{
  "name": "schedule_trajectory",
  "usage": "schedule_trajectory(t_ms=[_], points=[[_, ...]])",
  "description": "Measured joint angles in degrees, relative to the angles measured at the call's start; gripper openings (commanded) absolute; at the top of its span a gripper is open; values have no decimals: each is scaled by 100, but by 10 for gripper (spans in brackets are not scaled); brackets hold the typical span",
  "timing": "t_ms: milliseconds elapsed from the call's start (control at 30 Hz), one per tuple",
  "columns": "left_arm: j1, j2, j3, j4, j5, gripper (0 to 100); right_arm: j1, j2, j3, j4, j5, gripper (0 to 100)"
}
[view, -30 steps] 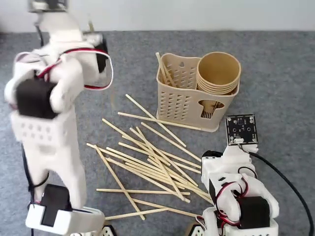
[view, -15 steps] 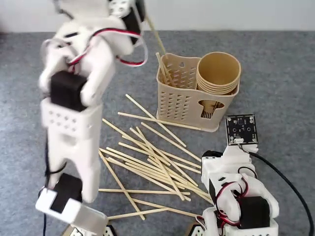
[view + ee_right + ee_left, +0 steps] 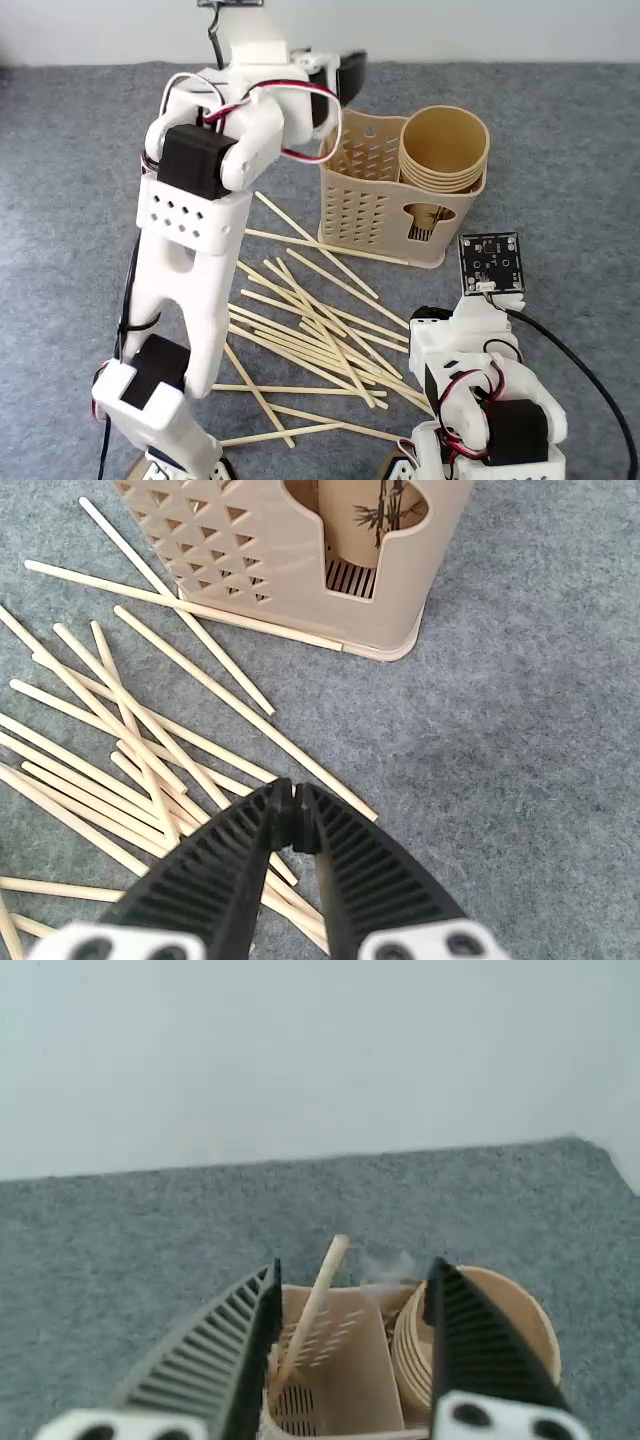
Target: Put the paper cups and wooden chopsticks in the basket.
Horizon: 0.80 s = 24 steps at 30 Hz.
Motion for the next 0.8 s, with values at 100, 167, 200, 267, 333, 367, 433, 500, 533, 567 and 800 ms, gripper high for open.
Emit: schedule_trajectory(t_ms=[100,167,200,267,333,367,433,500,533,567,800], points=[[-149,-448,9,273,0,220,0,0,0,0,0,20],[-422,-844,0,492,0,217,0,0,0,0,0,20],[-598,-1020,0,659,0,217,0,0,0,0,0,20],[-1029,-1319,0,1046,-9,217,0,0,0,-9,0,20],[-1530,-1503,0,1503,-9,217,0,0,0,-62,0,20],[-1820,-1565,0,1662,-9,217,-9,0,0,-114,0,20],[-2409,-1653,202,1767,-35,217,0,0,0,-237,123,20],[-3059,-1705,527,1811,-167,217,-141,44,0,-325,229,20],[-3349,-1714,738,1811,-264,217,-229,123,0,-378,255,20],[-3587,-1732,958,1811,-404,216,-343,255,0,-422,281,20],[-4545,-1978,2778,1811,-1407,81,-1081,1837,9,-1284,334,24]])
